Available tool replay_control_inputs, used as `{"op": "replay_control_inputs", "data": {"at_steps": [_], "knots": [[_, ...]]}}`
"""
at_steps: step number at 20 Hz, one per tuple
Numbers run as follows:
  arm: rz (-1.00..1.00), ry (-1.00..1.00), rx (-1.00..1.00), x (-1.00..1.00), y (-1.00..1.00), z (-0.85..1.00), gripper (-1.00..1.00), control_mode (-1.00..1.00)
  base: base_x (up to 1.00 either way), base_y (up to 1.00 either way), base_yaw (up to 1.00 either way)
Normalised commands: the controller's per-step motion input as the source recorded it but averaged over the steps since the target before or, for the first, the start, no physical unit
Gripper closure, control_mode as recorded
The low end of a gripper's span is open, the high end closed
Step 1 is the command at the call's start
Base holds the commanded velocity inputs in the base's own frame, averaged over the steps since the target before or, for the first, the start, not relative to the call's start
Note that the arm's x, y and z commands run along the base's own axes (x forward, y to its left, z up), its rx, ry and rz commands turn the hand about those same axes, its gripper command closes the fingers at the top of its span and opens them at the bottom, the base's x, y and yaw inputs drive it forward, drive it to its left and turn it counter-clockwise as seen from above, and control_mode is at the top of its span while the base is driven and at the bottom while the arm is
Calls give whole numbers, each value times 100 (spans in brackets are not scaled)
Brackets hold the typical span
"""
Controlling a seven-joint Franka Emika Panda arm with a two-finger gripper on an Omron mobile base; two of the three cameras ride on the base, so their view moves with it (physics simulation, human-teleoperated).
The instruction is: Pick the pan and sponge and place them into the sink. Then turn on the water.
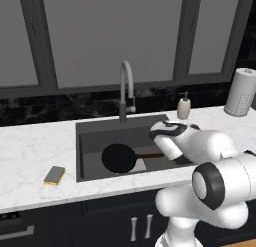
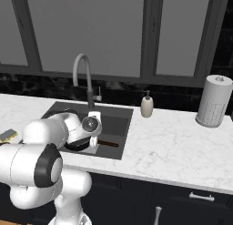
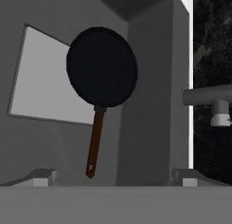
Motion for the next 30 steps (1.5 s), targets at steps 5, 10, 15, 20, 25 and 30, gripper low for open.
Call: {"op": "replay_control_inputs", "data": {"at_steps": [5, 10, 15, 20, 25, 30], "knots": [[0, 11, 0, -11, -49, 100, -100, -100, 0, 0, 0], [0, 8, -1, -1, -40, 100, -100, -100, 0, 0, 0], [-1, 11, 0, -58, -20, 100, -100, -100, 0, 0, 0], [-9, 5, 0, -99, 9, 42, -100, -100, 0, 0, 0], [-20, 0, 1, -77, 44, 5, -100, -100, 0, 0, 0], [-34, 1, 14, -21, 37, 12, -100, -100, 0, 0, 0]]}}
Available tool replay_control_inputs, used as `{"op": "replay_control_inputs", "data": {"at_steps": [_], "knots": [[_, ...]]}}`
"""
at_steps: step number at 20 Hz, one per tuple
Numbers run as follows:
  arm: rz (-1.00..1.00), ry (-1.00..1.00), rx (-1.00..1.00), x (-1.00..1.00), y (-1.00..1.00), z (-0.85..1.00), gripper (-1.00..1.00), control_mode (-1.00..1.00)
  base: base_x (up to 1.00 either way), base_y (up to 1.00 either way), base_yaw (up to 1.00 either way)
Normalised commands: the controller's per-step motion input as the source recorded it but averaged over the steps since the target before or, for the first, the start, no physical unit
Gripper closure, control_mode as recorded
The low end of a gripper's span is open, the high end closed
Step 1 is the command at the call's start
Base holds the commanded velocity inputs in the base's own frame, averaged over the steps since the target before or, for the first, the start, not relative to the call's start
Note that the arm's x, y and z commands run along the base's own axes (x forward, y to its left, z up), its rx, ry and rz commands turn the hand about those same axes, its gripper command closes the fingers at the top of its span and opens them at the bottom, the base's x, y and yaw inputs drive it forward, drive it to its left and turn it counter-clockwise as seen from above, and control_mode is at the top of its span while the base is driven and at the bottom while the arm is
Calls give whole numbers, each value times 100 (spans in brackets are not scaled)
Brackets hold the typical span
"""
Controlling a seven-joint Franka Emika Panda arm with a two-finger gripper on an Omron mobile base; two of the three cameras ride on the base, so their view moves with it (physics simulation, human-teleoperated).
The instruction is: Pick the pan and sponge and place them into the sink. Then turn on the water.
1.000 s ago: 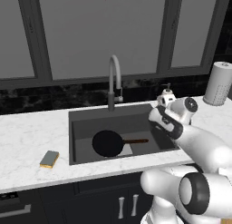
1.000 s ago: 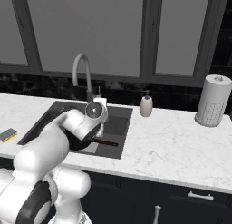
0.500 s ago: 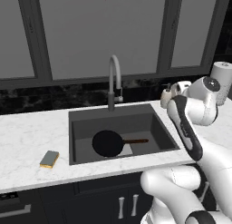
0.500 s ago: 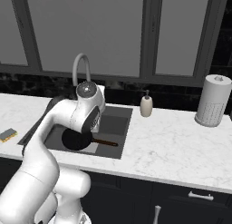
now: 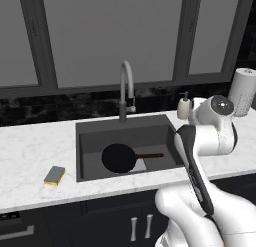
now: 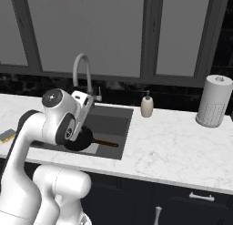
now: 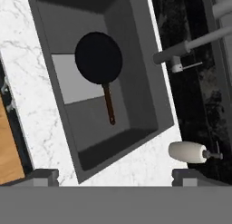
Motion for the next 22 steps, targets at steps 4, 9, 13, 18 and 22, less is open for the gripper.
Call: {"op": "replay_control_inputs", "data": {"at_steps": [4, 9, 13, 18, 22], "knots": [[-41, 3, 34, -27, 11, 13, -100, -100, 0, 0, 0], [-52, 5, 55, -26, 0, 7, -100, -100, 0, 0, 0], [-62, 8, 56, -35, 9, 13, -100, -100, 0, 0, 0], [-65, 0, 36, -24, 45, 0, -100, -100, 0, 0, 0], [-55, 0, 37, -12, 62, 0, -100, -100, 0, 0, 0]]}}
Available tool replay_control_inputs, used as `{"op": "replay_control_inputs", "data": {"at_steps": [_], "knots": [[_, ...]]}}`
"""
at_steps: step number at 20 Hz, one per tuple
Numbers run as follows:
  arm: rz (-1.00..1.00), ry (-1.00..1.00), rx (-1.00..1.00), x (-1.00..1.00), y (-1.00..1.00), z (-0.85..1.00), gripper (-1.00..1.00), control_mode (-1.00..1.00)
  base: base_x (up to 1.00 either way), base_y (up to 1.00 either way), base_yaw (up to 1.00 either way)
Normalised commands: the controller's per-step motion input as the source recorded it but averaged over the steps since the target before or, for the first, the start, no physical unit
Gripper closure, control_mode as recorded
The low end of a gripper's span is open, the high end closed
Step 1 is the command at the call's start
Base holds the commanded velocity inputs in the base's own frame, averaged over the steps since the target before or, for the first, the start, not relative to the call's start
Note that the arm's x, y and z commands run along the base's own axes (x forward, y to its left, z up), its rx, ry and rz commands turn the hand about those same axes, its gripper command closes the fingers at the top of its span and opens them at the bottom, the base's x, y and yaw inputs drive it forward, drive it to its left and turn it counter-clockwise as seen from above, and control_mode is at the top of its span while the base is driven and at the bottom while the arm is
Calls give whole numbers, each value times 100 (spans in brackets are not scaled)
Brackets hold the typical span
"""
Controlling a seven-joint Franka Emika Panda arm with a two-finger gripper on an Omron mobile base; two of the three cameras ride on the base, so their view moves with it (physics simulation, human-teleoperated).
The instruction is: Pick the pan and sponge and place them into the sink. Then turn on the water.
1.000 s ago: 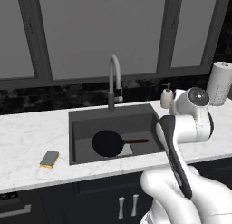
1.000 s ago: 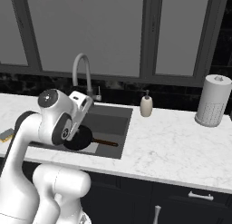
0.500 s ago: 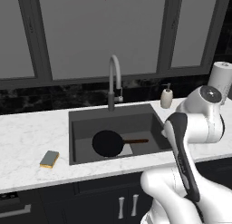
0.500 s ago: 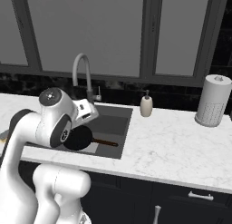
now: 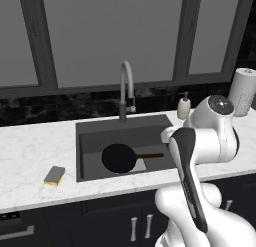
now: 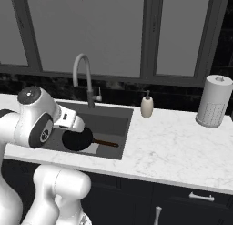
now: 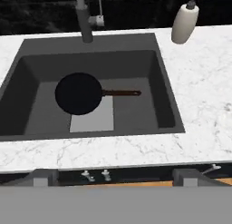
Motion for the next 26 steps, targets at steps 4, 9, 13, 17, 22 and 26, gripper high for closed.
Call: {"op": "replay_control_inputs", "data": {"at_steps": [4, 9, 13, 17, 22, 26], "knots": [[-31, 13, 41, -1, 66, 0, -100, -100, 0, 0, 0], [-4, 29, 36, 0, 74, -4, -100, -100, 0, 0, 0], [2, 24, 14, 0, 86, -2, -100, -100, 0, 0, 0], [0, 4, -5, 0, 100, -6, -100, -100, 0, 0, 0], [0, 7, -14, 0, 98, -12, -100, -100, 0, 0, 0], [0, 19, -8, 12, 78, -14, -100, -100, 0, 0, 0]]}}
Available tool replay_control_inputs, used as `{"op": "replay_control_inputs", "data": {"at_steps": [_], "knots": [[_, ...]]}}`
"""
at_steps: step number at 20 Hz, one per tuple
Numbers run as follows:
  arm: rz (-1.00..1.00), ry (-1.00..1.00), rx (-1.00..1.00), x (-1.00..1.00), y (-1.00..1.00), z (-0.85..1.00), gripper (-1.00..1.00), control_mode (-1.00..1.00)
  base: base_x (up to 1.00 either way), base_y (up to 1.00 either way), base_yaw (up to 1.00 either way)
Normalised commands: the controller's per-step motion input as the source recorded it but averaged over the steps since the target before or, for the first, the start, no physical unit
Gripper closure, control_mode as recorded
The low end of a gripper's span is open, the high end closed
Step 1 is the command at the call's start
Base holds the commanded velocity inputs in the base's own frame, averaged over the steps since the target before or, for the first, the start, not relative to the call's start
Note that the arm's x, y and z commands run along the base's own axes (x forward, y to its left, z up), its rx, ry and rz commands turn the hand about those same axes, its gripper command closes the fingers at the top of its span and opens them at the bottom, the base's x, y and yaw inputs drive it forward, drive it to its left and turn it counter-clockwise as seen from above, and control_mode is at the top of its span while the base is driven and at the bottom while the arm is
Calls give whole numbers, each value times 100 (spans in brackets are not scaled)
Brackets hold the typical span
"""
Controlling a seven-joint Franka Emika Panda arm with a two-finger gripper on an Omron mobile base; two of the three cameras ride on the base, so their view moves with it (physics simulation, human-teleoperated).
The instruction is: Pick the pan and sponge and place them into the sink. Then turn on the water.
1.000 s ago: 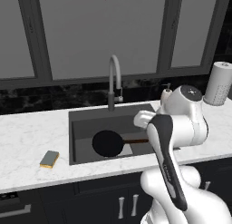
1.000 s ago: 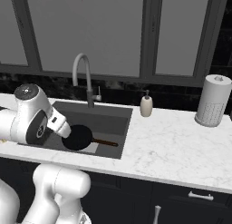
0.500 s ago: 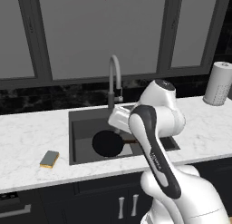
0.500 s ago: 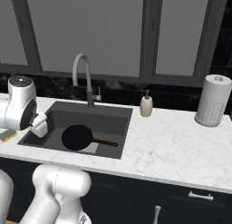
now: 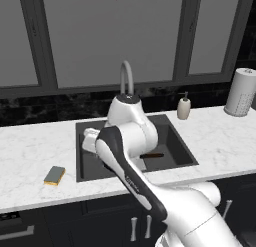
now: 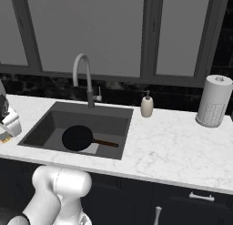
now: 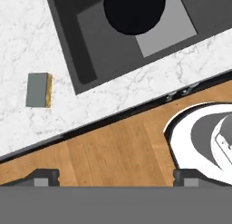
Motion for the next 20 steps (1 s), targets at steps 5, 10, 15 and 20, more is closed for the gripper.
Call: {"op": "replay_control_inputs", "data": {"at_steps": [5, 10, 15, 20], "knots": [[0, 22, -2, 30, 66, -23, -100, -100, 0, 0, 0], [0, 4, -6, 35, 60, -35, -100, -100, 0, 0, 0], [0, -2, -12, 28, 43, -42, -100, -100, 0, 0, 0], [-2, 0, -10, 36, 23, -45, -100, -100, 0, 0, 0]]}}
